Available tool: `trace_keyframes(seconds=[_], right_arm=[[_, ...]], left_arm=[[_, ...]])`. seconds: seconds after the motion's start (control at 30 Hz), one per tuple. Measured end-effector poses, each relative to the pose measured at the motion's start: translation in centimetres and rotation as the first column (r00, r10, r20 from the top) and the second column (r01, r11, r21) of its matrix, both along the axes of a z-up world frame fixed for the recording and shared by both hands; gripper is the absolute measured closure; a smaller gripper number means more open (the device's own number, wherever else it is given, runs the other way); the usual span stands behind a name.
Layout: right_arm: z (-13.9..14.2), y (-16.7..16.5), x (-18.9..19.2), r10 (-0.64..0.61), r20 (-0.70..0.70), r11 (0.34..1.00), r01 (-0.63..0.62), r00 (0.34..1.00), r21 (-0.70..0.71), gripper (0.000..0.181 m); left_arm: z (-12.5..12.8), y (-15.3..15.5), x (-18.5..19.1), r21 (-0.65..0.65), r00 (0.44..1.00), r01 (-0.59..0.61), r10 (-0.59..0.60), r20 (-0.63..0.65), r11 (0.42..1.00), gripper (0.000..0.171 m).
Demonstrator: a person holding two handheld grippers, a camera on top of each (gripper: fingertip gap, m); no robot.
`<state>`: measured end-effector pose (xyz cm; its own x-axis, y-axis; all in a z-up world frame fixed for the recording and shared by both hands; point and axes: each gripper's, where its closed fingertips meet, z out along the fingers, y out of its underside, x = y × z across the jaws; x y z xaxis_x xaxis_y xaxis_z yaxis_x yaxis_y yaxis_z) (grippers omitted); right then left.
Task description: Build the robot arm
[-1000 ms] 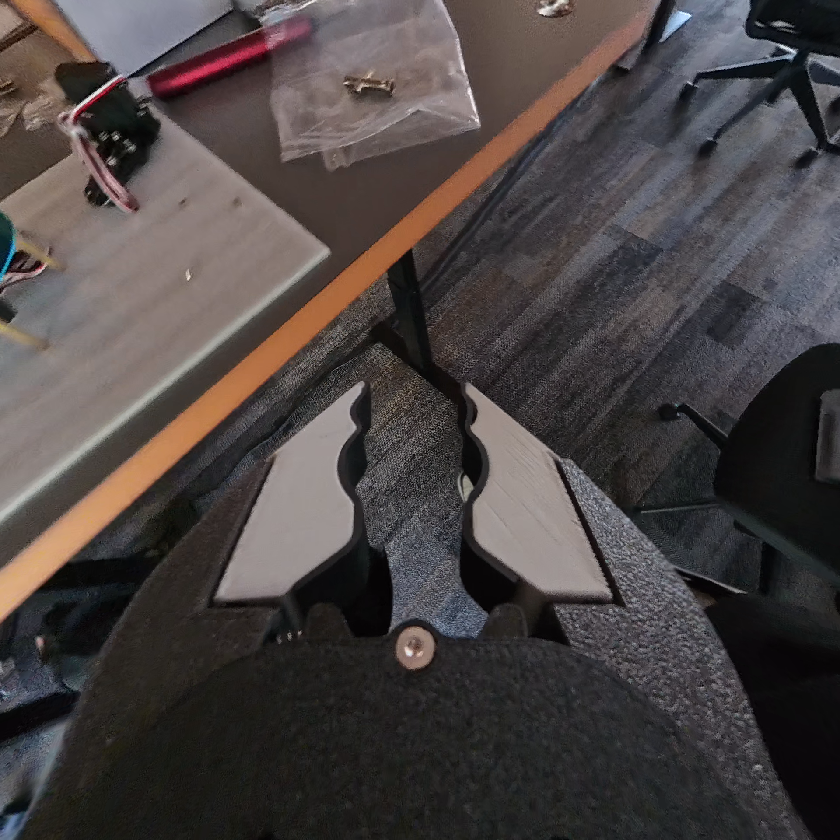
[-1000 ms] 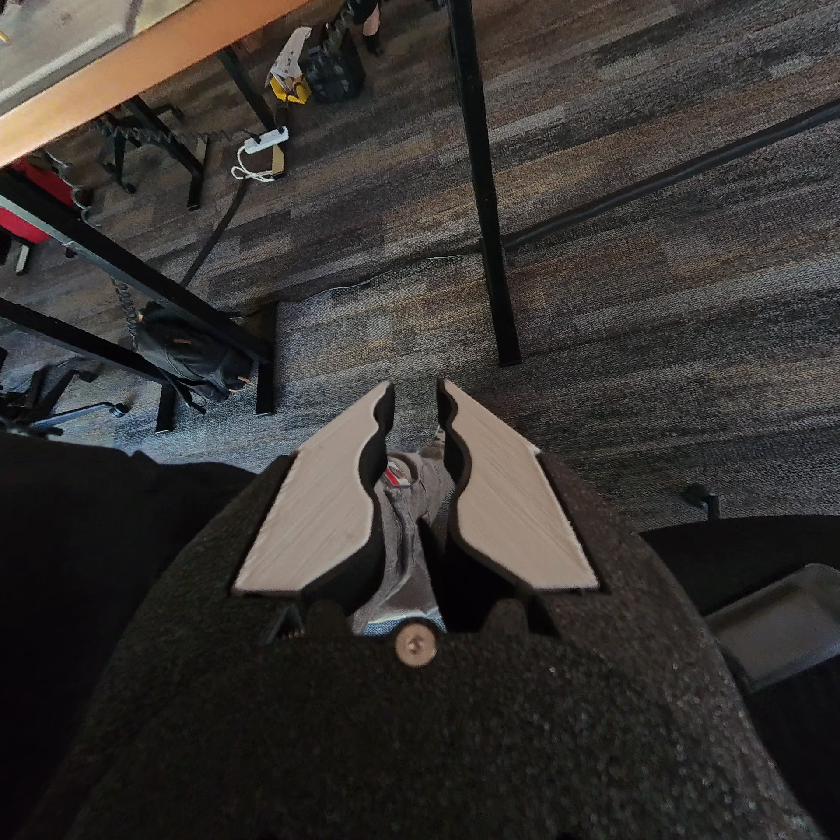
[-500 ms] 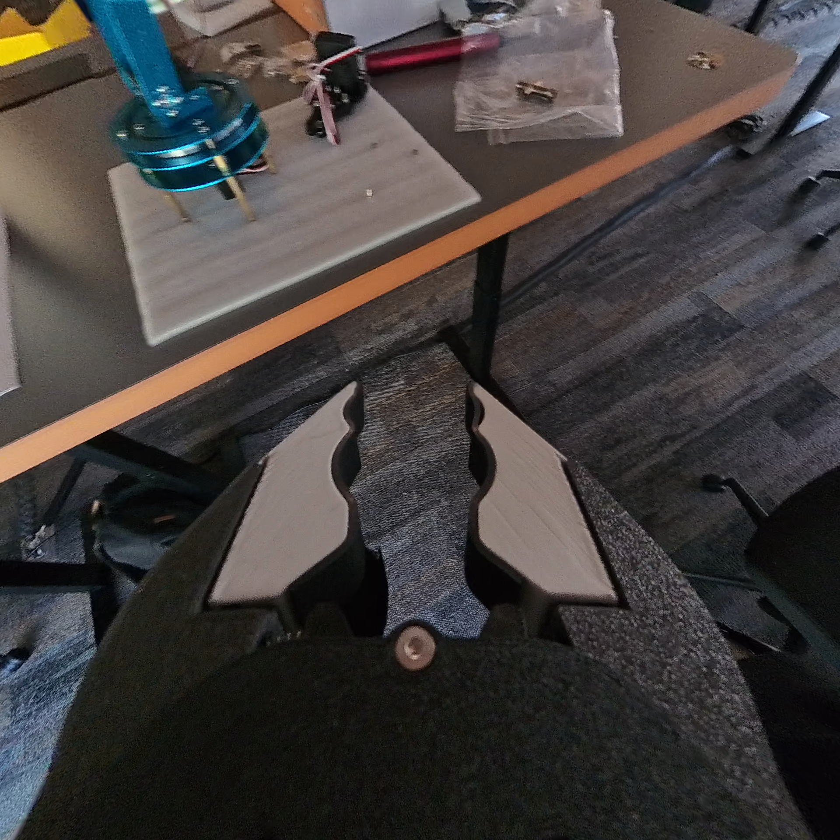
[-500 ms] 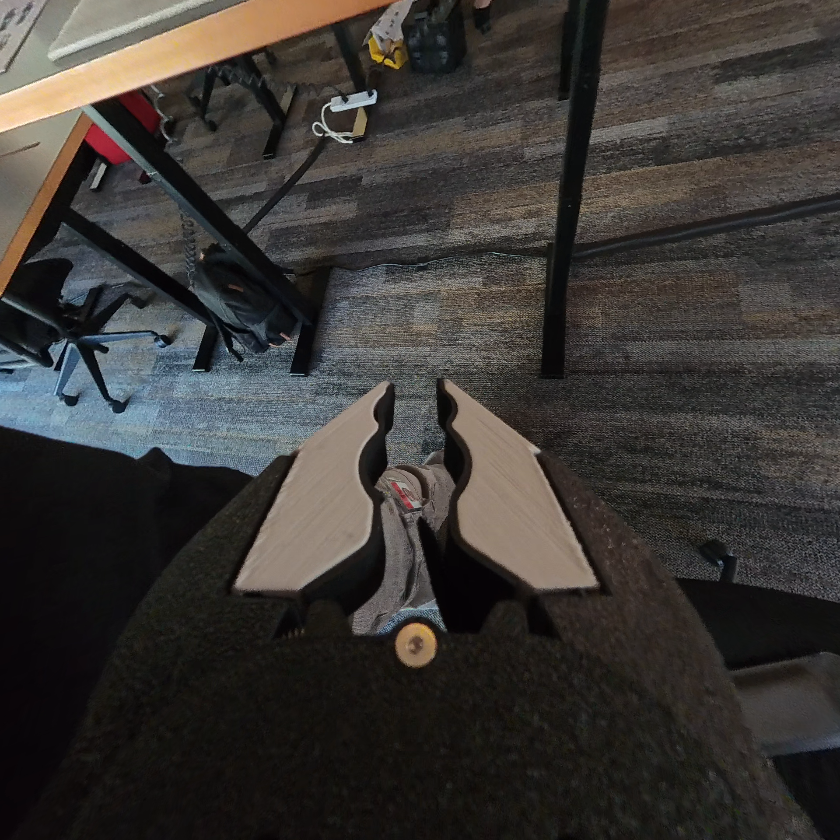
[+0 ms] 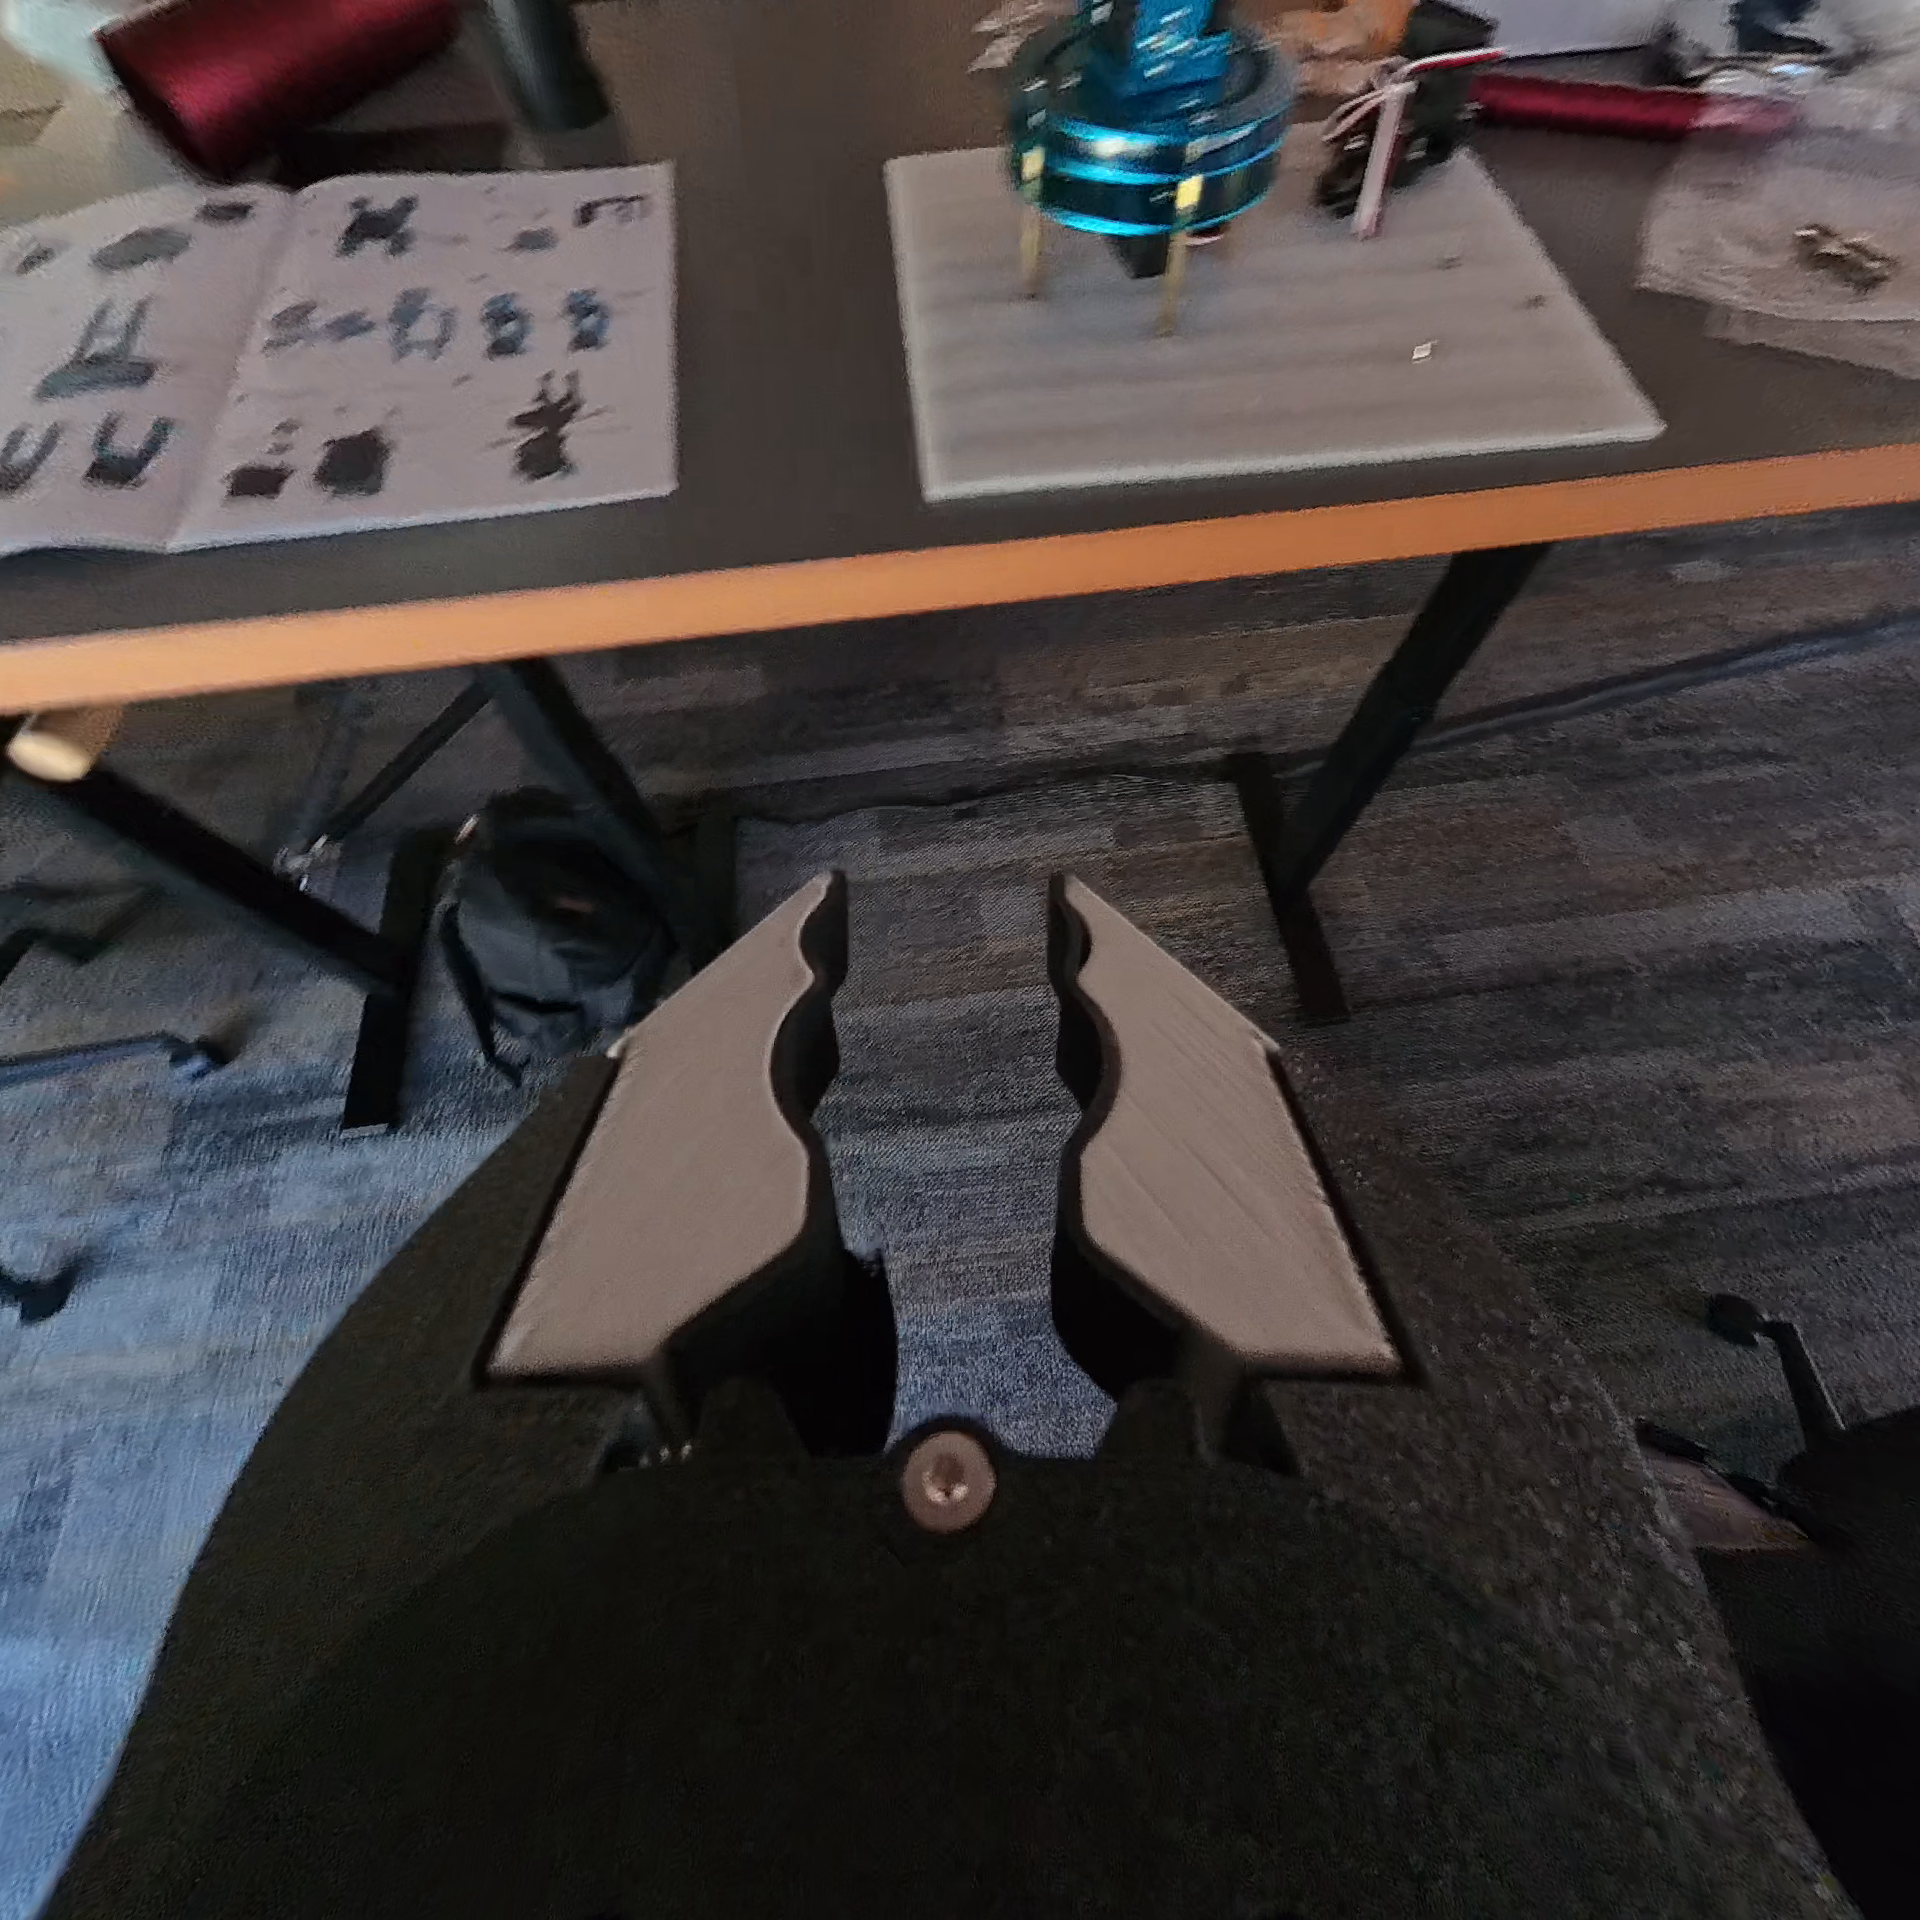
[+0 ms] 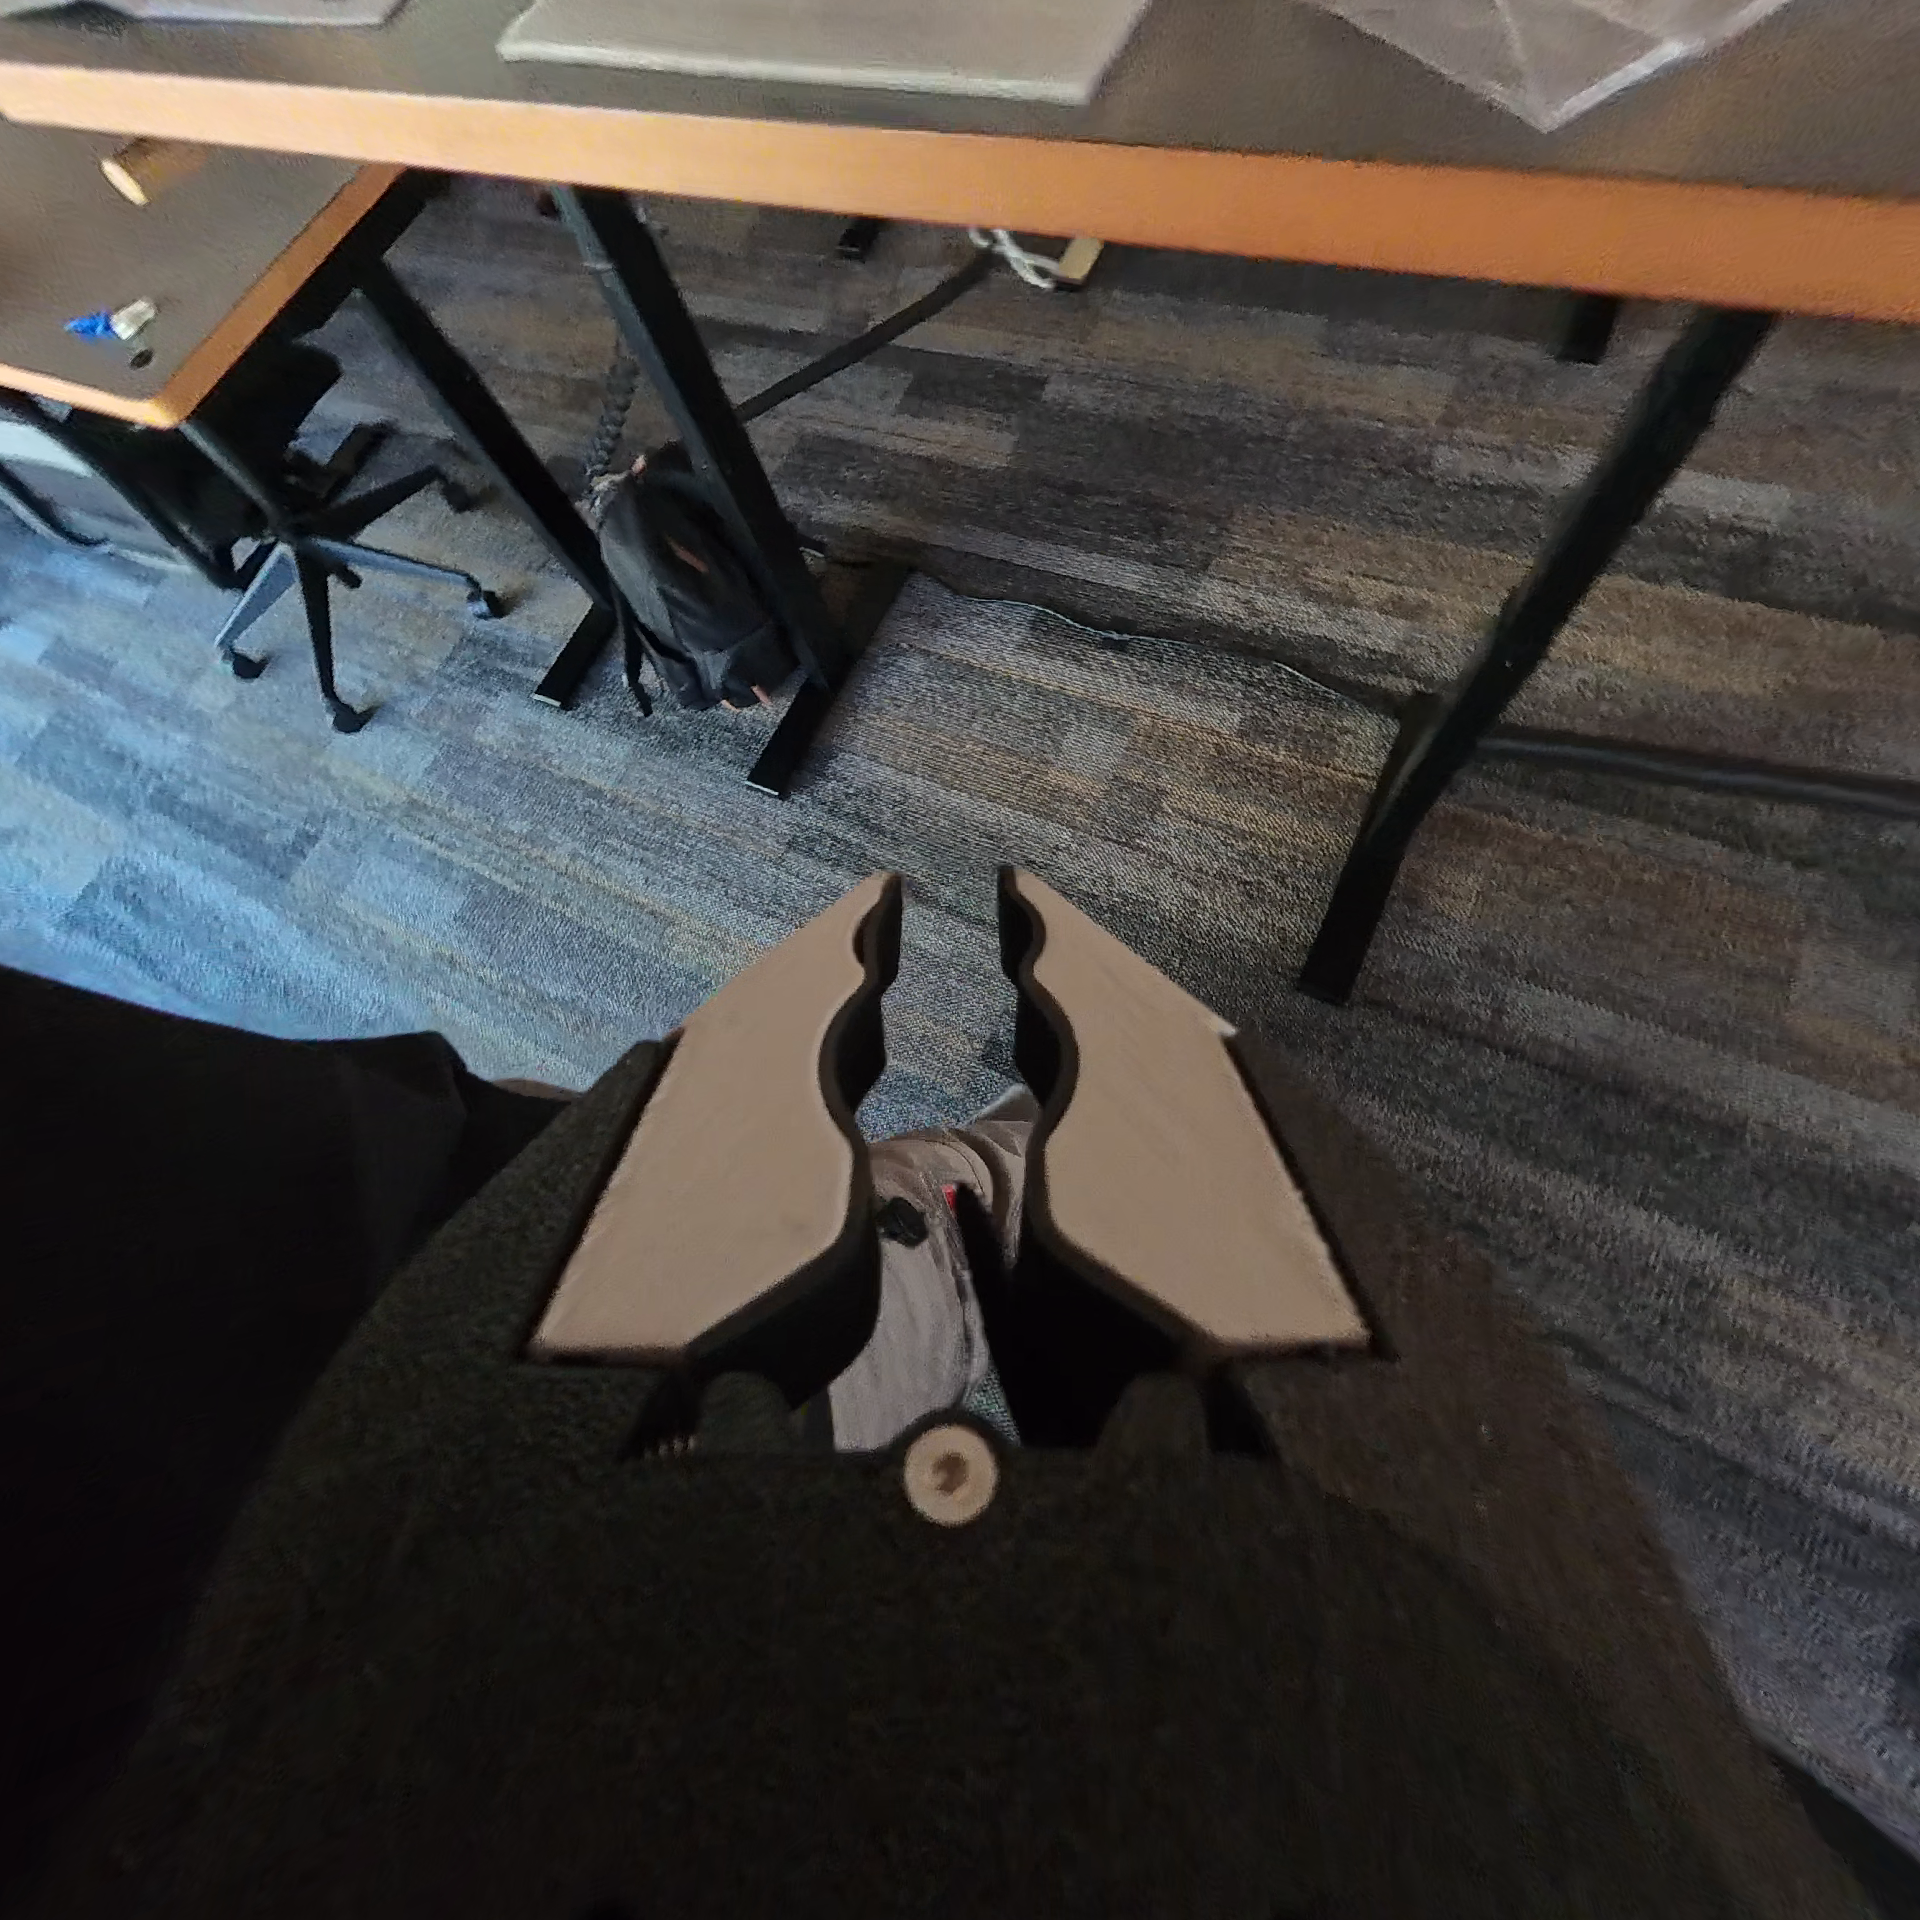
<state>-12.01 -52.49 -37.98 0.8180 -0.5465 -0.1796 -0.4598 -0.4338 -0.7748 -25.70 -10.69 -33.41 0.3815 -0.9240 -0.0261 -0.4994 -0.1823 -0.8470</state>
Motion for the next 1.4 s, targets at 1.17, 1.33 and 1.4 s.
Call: trace_keyframes(seconds=[1.17,1.33,1.4], right_arm=[[4.5,30.2,-5.6,0.748,0.056,0.662,-0.736,0.662,-0.141,0.164],[4.9,31.4,-2.1,0.706,0.073,0.707,-0.696,0.704,-0.130,0.164],[5.4,32.4,-0.2,0.673,0.100,0.739,-0.667,0.733,-0.090,0.164]], left_arm=[[-5.1,5.0,-32.0,-0.176,0.724,-0.688,0.684,-0.095,0.704,0.141],[-4.3,8.2,-27.0,-0.166,0.765,-0.642,0.638,-0.086,0.748,0.141],[-4.0,10.0,-23.9,-0.169,0.789,-0.612,0.610,-0.071,0.773,0.141]])
